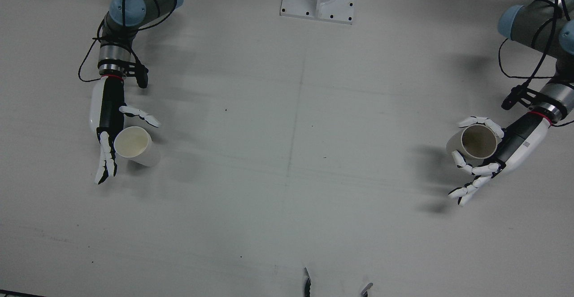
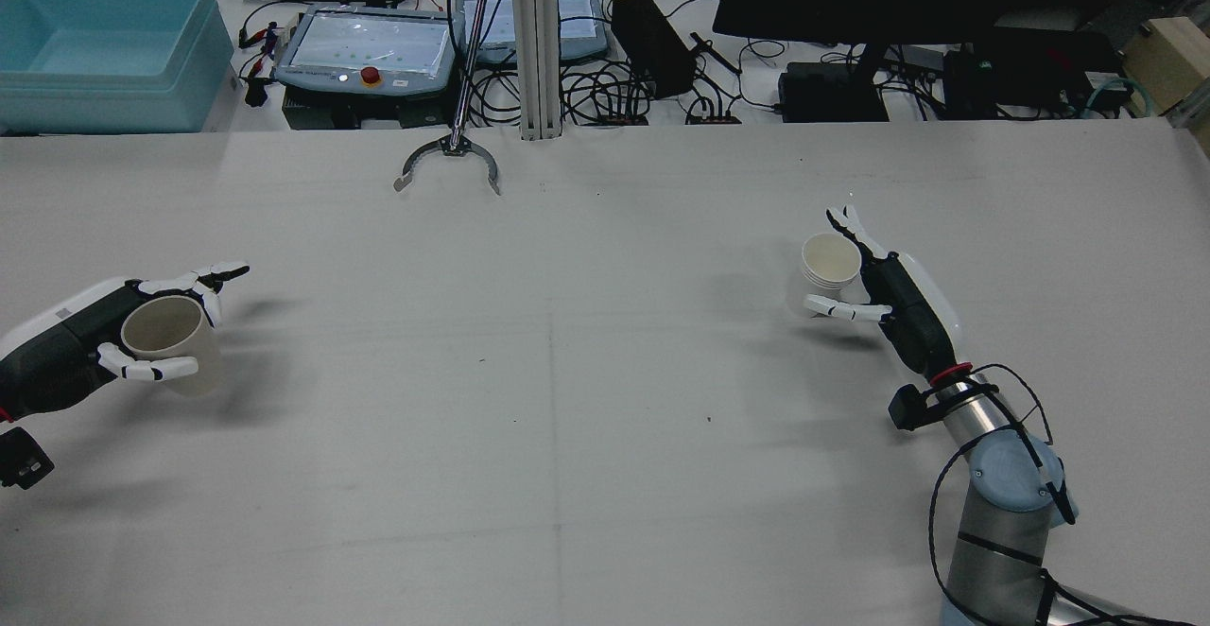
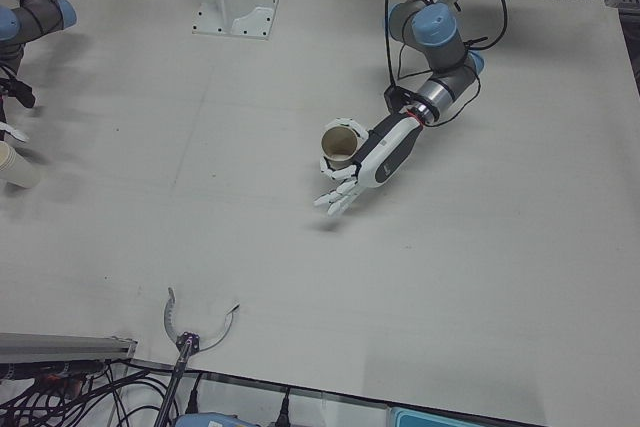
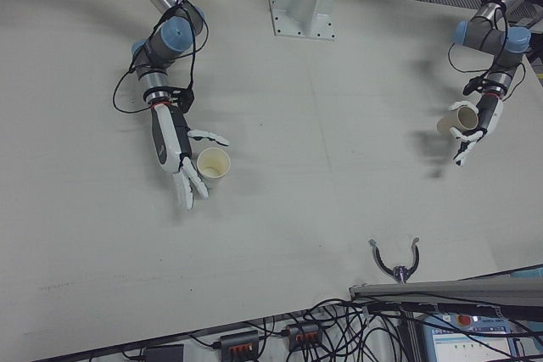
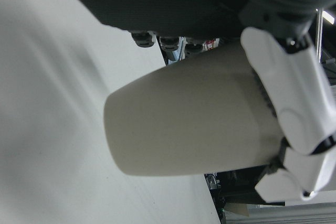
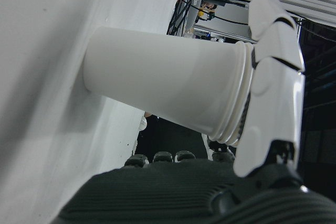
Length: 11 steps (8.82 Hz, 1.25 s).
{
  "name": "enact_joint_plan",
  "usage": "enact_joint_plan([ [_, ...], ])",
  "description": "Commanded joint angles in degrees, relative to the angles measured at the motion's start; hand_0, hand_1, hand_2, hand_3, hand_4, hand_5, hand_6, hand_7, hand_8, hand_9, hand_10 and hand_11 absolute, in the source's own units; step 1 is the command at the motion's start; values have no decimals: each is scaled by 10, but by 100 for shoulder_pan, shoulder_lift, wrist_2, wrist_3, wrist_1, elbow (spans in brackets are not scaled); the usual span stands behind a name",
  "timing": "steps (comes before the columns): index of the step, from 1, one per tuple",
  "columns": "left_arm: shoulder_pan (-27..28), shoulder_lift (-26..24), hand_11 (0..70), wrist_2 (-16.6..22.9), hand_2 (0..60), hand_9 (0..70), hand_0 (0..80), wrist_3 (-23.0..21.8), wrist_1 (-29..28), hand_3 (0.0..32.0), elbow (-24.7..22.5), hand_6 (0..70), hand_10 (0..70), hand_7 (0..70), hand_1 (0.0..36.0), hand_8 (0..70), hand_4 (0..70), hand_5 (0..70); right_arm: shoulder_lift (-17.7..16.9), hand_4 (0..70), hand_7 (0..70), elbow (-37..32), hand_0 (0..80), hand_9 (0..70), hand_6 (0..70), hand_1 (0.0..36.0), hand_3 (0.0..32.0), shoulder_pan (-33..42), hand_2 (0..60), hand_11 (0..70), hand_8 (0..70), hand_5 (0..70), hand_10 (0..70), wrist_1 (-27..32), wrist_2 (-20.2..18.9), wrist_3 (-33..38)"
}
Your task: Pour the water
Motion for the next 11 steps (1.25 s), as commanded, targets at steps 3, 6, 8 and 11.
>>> enact_joint_plan([
  [3, -8, 11, 33, 0, 600, 30, 454, 9, -6, 0, -17, 81, 19, 133, 244, 32, 526, 496, -20, 19, 0, -97, 558, 0, 1, 257, 0, 118, 157, 3, 0, 37, 0, 0, 3, 37],
  [6, 0, 11, 34, -9, 600, 31, 456, 9, -6, 0, 0, 79, 19, 134, 245, 32, 519, 494, 42, 31, 0, -97, 557, 0, 11, 257, 0, 100, 161, 5, 0, 42, 0, 0, -6, -7],
  [8, 0, 54, 33, -9, 600, 31, 449, 9, -24, 0, -8, 77, 19, 131, 241, 32, 515, 493, 86, 32, 0, -105, 559, 0, 14, 257, 0, 100, 158, 6, 0, 44, 0, 0, -6, -7],
  [11, -17, 63, 33, -9, 600, 30, 452, 9, -41, 0, -26, 74, 19, 127, 242, 31, 512, 492, 121, 36, 0, -220, 560, 0, 20, 259, 0, 100, 162, 8, 0, 49, 0, 0, 3, -16],
])
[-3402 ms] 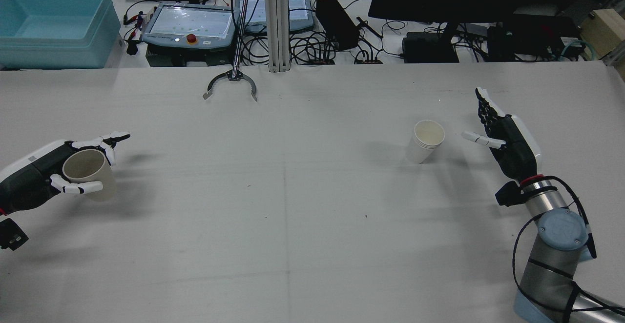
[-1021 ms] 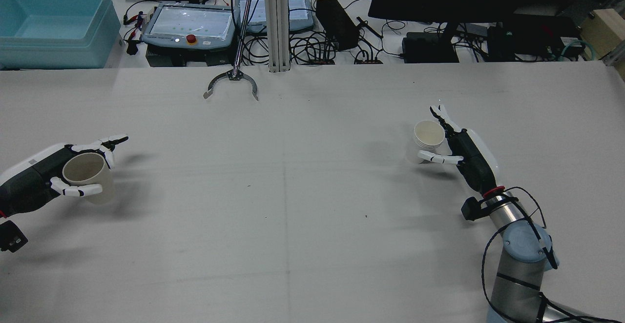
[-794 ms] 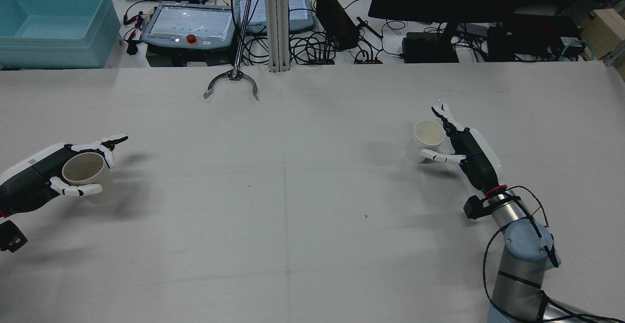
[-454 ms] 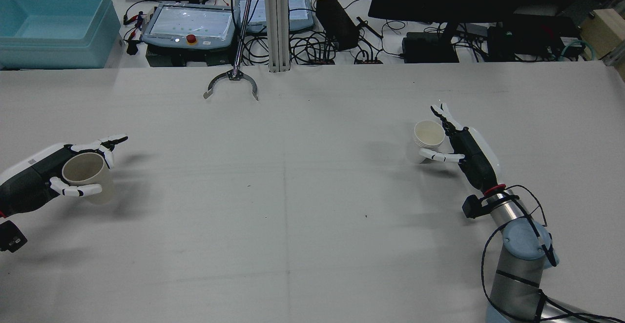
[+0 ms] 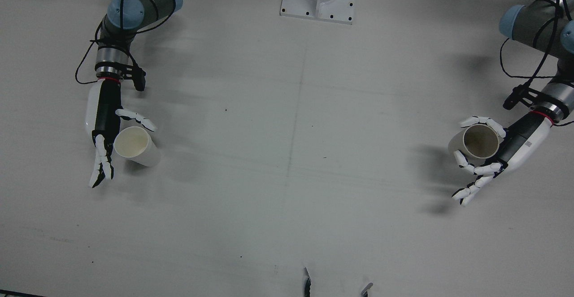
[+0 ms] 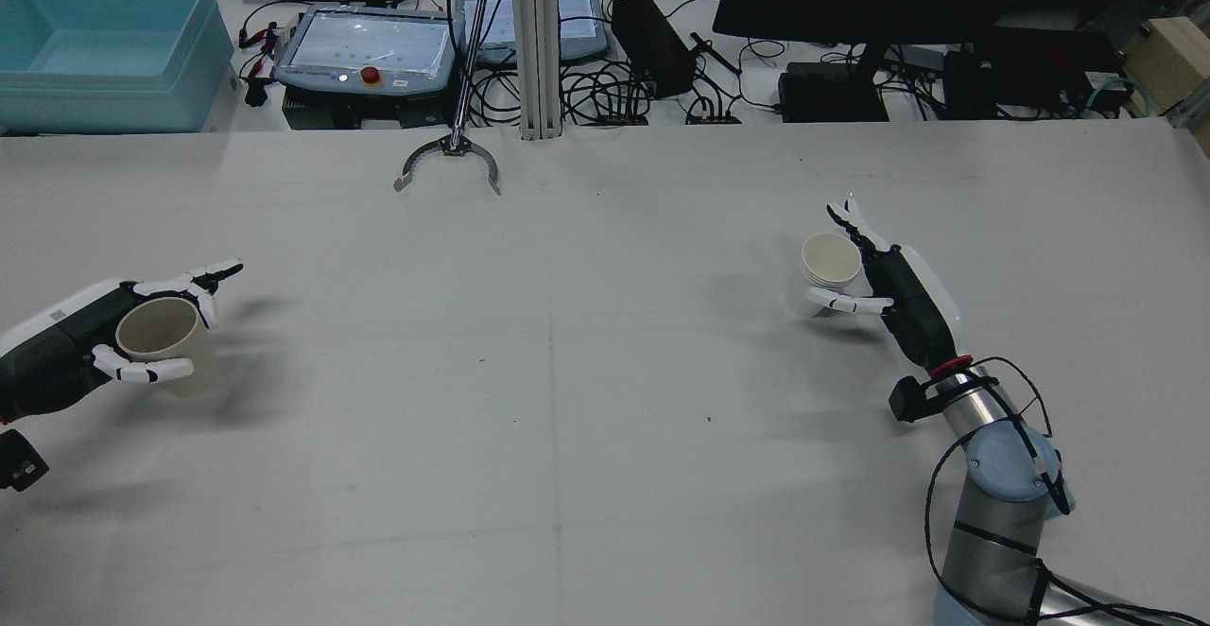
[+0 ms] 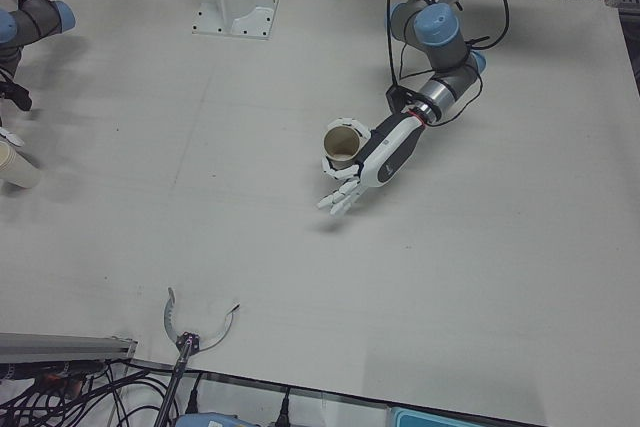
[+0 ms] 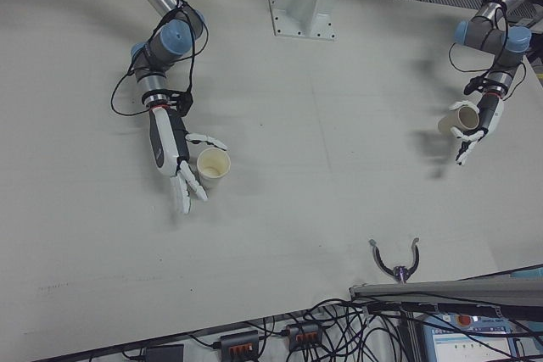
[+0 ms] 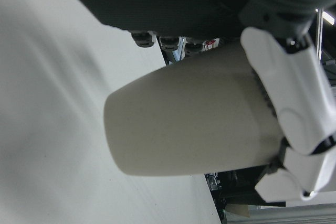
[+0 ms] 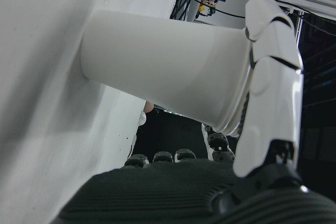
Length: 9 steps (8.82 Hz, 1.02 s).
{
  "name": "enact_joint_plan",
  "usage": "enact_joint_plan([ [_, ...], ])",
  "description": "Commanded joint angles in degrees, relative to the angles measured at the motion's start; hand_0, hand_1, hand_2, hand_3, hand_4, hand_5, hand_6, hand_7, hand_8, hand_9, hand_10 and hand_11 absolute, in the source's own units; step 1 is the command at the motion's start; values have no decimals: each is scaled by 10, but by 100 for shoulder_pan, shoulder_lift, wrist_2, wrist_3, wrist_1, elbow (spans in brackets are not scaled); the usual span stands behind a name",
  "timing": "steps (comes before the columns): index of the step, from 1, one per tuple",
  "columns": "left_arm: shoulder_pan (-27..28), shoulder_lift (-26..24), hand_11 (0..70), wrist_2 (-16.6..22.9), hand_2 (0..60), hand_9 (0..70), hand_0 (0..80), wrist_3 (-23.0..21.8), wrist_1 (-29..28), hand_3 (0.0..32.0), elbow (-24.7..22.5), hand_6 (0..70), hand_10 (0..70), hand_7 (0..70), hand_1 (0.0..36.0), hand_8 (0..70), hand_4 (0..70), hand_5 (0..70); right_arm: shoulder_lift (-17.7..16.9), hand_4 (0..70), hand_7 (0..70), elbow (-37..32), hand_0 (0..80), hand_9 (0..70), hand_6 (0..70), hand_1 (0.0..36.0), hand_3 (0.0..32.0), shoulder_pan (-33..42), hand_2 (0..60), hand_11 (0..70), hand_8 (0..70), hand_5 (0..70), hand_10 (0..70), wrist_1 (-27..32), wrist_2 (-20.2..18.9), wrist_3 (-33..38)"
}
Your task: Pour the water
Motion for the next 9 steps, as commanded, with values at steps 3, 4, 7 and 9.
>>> enact_joint_plan([
  [3, -12, 9, 33, 0, 600, 29, 456, 0, -18, 0, -19, 73, 18, 128, 242, 30, 512, 491, 157, 63, 26, -78, 584, 0, 39, 275, 0, 0, 172, 21, 0, 62, 0, -2, 5, -19],
  [4, -12, 9, 33, 0, 600, 28, 457, 0, -18, 0, -19, 73, 18, 128, 241, 29, 513, 489, 174, 92, 84, -78, 584, 3, 73, 274, 0, 0, 187, 32, 4, 76, 3, -2, -3, -19],
  [7, -3, 9, 32, 0, 600, 28, 457, 0, -18, 0, -19, 76, 18, 130, 236, 30, 515, 491, 192, 182, 529, -156, 525, 383, 352, 188, 0, -18, 210, 222, 254, 436, 141, 15, -56, -27],
  [9, -11, 9, 32, 0, 600, 29, 458, 0, -18, 0, -28, 77, 18, 132, 236, 31, 515, 491, 192, 197, 573, -183, 534, 453, 395, 191, 0, -44, 210, 268, 314, 505, 173, 15, -30, -27],
])
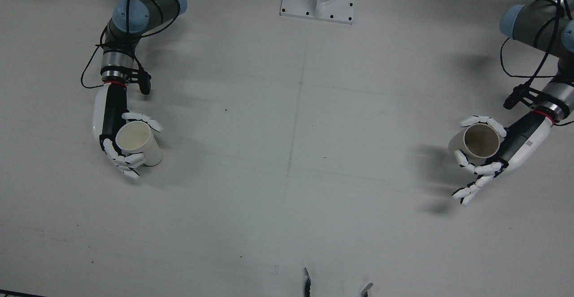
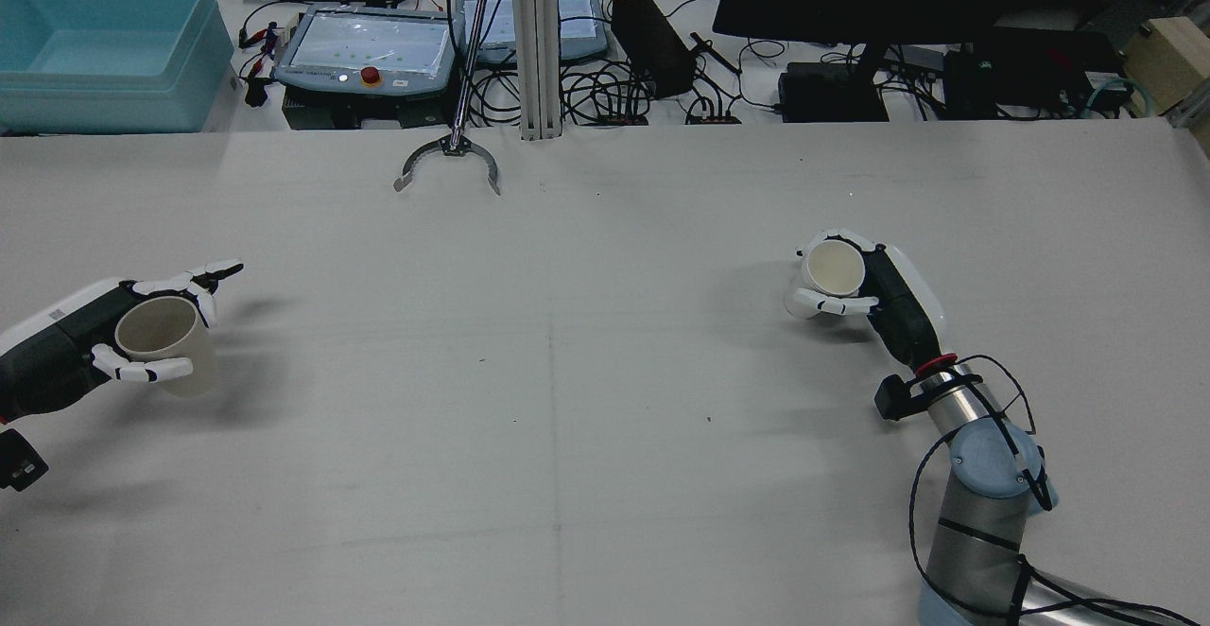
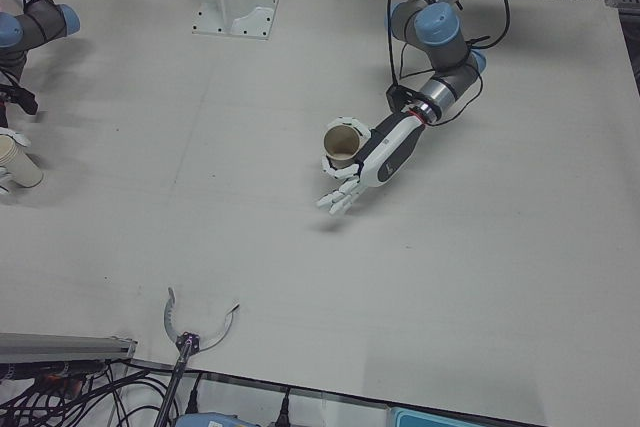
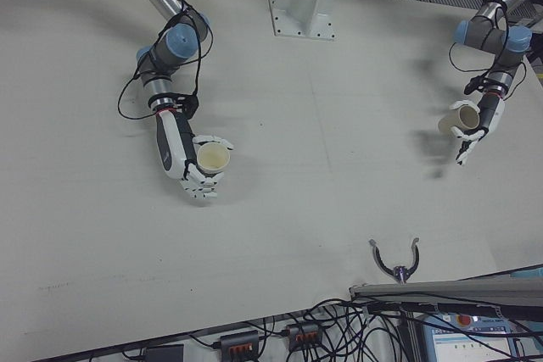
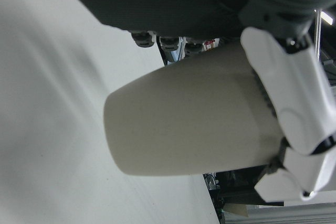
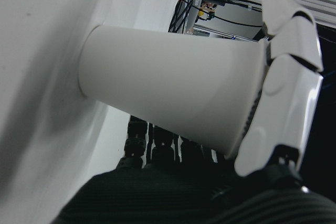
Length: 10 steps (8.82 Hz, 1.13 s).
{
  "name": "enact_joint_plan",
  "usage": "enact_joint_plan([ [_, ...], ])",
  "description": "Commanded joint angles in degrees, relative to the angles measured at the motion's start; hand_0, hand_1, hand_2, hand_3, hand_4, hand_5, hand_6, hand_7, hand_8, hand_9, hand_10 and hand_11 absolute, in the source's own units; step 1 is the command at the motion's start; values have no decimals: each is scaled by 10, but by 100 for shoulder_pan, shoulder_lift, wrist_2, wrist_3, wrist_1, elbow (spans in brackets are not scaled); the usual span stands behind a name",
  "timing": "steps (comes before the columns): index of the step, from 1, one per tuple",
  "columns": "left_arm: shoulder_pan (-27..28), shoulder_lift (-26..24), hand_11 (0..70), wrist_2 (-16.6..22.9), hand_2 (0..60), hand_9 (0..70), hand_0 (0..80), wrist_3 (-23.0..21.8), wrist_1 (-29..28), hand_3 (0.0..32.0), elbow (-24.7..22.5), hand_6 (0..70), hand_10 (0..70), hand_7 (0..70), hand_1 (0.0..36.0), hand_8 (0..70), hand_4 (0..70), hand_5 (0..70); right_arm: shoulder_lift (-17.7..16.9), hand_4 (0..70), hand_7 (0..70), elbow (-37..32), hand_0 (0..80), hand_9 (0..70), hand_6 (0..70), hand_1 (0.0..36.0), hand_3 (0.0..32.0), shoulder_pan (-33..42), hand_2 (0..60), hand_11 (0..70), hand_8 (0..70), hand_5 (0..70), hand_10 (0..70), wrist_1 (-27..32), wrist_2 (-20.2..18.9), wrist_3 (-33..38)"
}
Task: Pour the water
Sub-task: 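Lift the cup with the right hand and bring left cup forward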
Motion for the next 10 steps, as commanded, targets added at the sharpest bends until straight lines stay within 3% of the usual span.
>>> enact_joint_plan([
  [1, -7, -9, 32, 0, 600, 29, 459, 0, 0, 0, -9, 77, 17, 131, 236, 31, 513, 490, 6, 190, 555, -35, 536, 447, 387, 196, 0, -21, 218, 272, 310, 499, 175, 5, 22, 7],
  [5, -16, -26, 31, 9, 600, 29, 460, -9, 0, 0, -105, 77, 17, 132, 235, 31, 517, 493, 6, 172, 518, 43, 543, 413, 362, 206, 0, 84, 217, 256, 281, 486, 164, -3, -21, 51],
  [6, -7, -61, 30, 9, 600, 30, 460, -9, 26, 0, -158, 80, 17, 137, 235, 31, 525, 498, -11, 171, 525, 79, 546, 415, 374, 216, 0, 181, 252, 261, 285, 510, 167, -3, -56, 51],
  [7, 1, -70, 30, 9, 600, 31, 460, -9, 44, 0, -158, 86, 17, 143, 235, 33, 539, 506, -11, 170, 544, 88, 548, 440, 409, 234, 0, 225, 335, 285, 311, 554, 183, -3, -65, 77],
  [8, -7, -70, 30, 9, 600, 32, 460, -18, 44, 0, -167, 91, 16, 149, 236, 35, 551, 514, -11, 138, 572, 105, 530, 477, 417, 261, 0, 243, 499, 294, 340, 634, 188, -3, -65, 86],
  [9, -7, -79, 30, 17, 600, 32, 460, -18, 113, 0, -306, 92, 16, 150, 238, 34, 552, 516, -29, 106, 578, 262, 505, 502, 420, 293, 0, 339, 600, 302, 361, 700, 193, -12, -65, 104],
  [10, 19, -96, 31, 296, 600, 31, 462, -9, 314, 0, -438, 91, 17, 148, 237, 34, 555, 516, -64, 97, 587, 472, 505, 510, 425, 297, 0, 470, 600, 310, 366, 700, 198, -38, -100, 104],
])
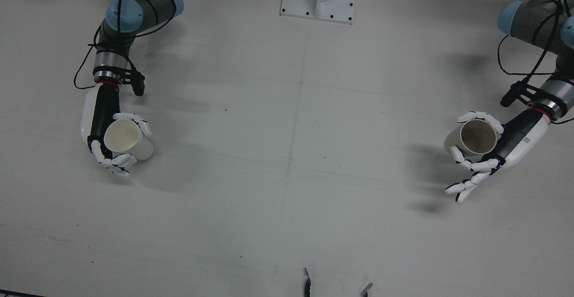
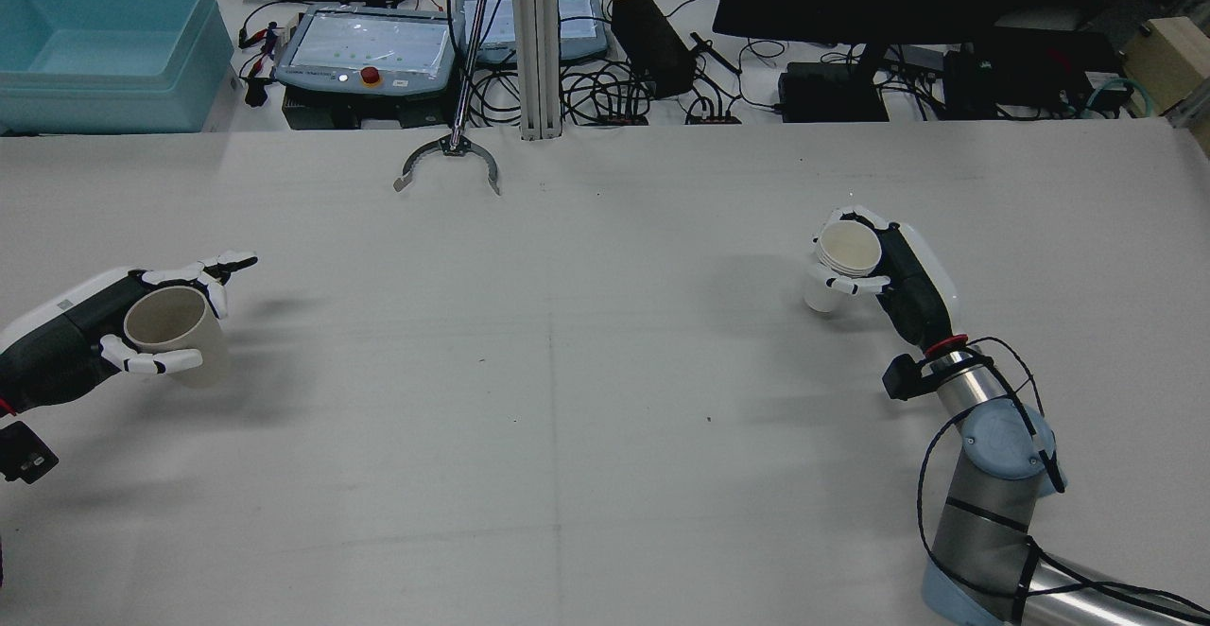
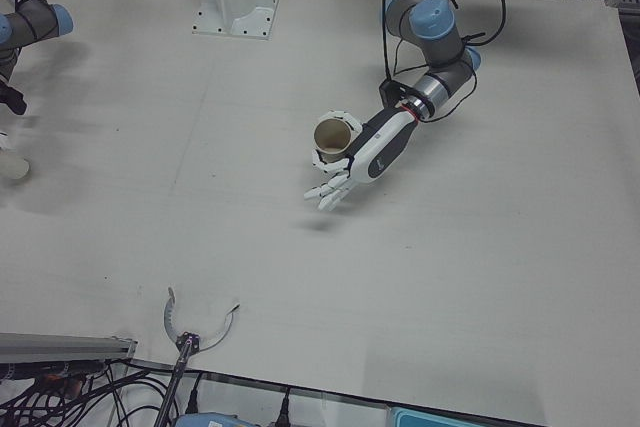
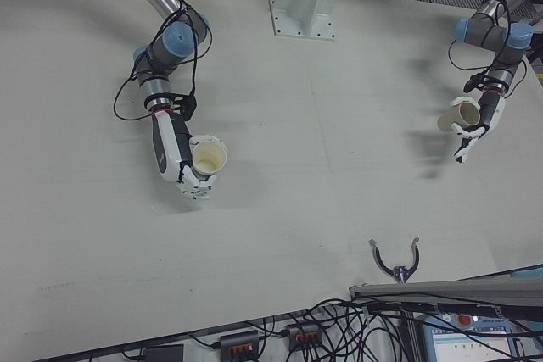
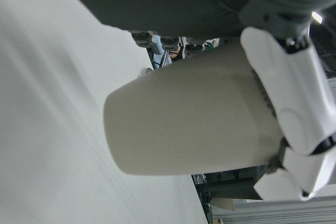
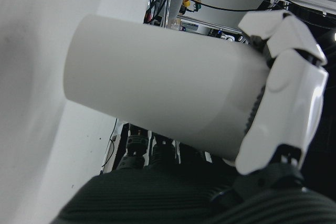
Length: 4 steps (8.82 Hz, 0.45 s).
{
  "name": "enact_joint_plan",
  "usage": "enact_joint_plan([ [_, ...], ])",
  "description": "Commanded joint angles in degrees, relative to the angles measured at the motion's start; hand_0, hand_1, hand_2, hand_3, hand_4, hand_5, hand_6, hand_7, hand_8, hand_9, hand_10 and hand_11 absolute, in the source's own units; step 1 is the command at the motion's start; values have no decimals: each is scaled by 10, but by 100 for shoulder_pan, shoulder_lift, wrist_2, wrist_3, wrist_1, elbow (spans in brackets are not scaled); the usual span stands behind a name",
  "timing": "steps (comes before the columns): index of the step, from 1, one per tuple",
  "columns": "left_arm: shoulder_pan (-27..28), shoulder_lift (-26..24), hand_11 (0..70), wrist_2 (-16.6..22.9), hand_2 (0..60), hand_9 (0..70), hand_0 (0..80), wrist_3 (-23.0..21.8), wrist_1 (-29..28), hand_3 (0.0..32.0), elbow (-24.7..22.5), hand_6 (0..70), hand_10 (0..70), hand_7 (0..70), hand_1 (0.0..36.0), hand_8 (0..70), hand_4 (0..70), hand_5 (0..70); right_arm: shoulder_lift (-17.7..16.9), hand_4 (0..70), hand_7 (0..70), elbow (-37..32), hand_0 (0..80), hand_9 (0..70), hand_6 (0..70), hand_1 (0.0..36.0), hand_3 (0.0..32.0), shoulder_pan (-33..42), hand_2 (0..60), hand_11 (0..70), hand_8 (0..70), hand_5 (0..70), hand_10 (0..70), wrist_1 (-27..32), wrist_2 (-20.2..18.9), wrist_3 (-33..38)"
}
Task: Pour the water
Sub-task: 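Lift the cup with the right hand and bring left cup forward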
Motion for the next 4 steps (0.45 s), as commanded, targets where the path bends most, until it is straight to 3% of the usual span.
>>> enact_joint_plan([
  [1, 17, -540, 30, 670, 600, 31, 462, 31, 670, 0, -249, 97, 17, 154, 236, 35, 567, 525, -30, 100, 593, 500, 518, 495, 421, 304, 0, 442, 600, 294, 353, 700, 187, -293, -345, 19],
  [4, 69, -2009, 38, 850, 600, 48, 457, 137, 1656, 0, -179, 123, 23, 189, 223, 50, 585, 525, -152, 89, 576, 1413, 533, 455, 399, 321, 0, 1024, 600, 271, 318, 700, 170, -1286, -839, -25],
])
